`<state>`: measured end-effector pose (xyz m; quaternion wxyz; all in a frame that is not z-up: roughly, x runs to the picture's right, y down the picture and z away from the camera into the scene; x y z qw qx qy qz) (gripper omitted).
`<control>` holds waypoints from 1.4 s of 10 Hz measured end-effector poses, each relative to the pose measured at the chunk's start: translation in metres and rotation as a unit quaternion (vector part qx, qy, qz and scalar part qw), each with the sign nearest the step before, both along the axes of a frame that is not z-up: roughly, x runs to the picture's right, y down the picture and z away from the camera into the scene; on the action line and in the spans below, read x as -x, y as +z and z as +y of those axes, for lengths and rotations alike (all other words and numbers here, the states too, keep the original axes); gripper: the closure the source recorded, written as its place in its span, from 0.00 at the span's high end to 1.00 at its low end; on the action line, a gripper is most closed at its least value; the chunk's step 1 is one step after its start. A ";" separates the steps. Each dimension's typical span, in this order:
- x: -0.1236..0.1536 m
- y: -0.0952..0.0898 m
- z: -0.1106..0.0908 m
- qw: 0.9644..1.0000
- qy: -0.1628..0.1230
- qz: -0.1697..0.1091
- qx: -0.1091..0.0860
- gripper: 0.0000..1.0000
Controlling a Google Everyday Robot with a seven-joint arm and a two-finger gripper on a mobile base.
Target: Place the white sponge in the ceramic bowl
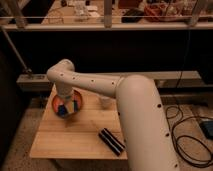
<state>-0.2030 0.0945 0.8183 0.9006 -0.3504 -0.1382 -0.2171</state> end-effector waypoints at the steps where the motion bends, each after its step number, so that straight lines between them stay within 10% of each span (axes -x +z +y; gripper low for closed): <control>1: 0.000 -0.001 0.000 1.000 0.000 0.002 0.000 0.01; 14: 0.007 -0.002 -0.001 1.000 0.014 0.016 0.000 0.14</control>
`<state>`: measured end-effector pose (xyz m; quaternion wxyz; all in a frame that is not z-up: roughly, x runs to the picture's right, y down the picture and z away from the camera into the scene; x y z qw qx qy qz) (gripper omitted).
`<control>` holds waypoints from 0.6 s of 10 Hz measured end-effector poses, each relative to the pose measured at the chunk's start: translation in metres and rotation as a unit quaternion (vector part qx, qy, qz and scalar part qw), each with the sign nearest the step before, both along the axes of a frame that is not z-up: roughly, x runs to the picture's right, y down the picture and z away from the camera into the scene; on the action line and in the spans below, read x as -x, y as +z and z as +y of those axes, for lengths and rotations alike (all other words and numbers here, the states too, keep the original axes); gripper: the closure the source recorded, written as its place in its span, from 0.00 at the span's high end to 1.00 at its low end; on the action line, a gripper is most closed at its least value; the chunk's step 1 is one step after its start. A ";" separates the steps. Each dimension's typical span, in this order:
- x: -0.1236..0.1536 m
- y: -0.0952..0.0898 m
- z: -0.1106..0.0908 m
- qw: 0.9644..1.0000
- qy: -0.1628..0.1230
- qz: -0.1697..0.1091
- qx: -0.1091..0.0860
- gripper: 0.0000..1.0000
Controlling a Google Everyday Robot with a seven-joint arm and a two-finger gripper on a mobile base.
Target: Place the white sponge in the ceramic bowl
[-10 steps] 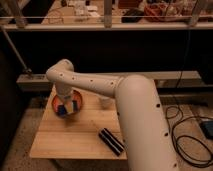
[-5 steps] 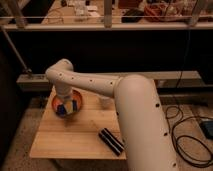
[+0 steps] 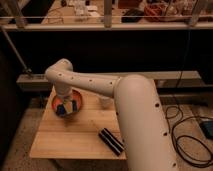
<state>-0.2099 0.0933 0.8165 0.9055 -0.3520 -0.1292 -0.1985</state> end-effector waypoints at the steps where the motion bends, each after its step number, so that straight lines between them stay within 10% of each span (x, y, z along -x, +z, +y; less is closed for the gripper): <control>1: 0.000 0.000 0.000 1.000 0.002 0.002 0.000 0.14; 6: 0.002 -0.001 0.000 1.000 0.010 0.007 -0.001 0.14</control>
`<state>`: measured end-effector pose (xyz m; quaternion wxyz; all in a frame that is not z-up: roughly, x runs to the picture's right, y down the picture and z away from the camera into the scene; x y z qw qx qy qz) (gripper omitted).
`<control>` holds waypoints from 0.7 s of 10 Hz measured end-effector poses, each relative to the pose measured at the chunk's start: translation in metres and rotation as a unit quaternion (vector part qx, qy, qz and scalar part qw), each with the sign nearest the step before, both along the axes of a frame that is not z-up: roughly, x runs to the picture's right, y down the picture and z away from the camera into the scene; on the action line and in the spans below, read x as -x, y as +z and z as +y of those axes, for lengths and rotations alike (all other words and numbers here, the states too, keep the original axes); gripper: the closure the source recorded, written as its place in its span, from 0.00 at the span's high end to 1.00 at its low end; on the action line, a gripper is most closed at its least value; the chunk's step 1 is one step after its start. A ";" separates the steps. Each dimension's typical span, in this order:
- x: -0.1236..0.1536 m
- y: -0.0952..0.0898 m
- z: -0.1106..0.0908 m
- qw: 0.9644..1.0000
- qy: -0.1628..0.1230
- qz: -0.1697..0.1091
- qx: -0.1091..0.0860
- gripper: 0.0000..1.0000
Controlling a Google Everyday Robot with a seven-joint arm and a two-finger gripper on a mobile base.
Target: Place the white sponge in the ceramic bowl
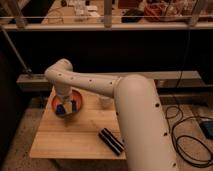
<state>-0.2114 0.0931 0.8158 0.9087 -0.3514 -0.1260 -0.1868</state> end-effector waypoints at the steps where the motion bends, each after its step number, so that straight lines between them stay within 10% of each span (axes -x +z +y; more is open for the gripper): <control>1: 0.001 -0.001 0.000 1.000 0.002 0.001 -0.001 0.14; 7: 0.002 -0.001 -0.001 1.000 0.012 0.010 -0.002 0.14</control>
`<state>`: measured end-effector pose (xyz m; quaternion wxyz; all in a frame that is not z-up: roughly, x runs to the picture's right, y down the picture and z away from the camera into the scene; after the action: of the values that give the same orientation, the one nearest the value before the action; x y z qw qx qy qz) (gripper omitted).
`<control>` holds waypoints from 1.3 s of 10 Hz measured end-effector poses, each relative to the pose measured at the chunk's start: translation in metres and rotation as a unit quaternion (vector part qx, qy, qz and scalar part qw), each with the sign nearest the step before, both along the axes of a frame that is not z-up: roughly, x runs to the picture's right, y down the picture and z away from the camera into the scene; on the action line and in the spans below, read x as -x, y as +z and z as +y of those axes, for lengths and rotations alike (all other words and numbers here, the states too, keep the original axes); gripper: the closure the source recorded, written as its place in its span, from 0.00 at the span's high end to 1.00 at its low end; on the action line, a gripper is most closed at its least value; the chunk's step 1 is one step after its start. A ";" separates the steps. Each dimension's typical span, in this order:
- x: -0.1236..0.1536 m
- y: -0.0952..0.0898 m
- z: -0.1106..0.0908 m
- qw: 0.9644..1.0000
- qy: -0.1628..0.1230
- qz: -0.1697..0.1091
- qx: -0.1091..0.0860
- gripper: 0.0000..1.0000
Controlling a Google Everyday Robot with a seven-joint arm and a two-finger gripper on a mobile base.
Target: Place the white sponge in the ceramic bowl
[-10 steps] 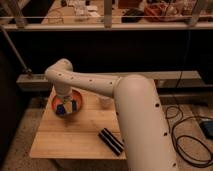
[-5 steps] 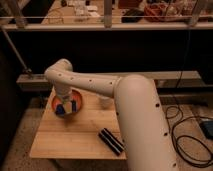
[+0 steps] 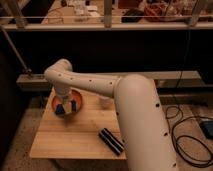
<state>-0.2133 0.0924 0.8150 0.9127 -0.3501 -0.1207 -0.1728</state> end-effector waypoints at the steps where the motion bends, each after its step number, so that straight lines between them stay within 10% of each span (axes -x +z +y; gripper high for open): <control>1: 0.001 0.000 0.000 1.000 0.001 0.001 0.000 0.14; 7: 0.003 0.000 0.000 1.000 0.012 0.009 -0.002 0.25; 13: 0.001 0.002 -0.004 0.999 0.025 0.020 -0.005 0.15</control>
<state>-0.2148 0.0887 0.8167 0.9206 -0.3460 -0.1105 -0.1436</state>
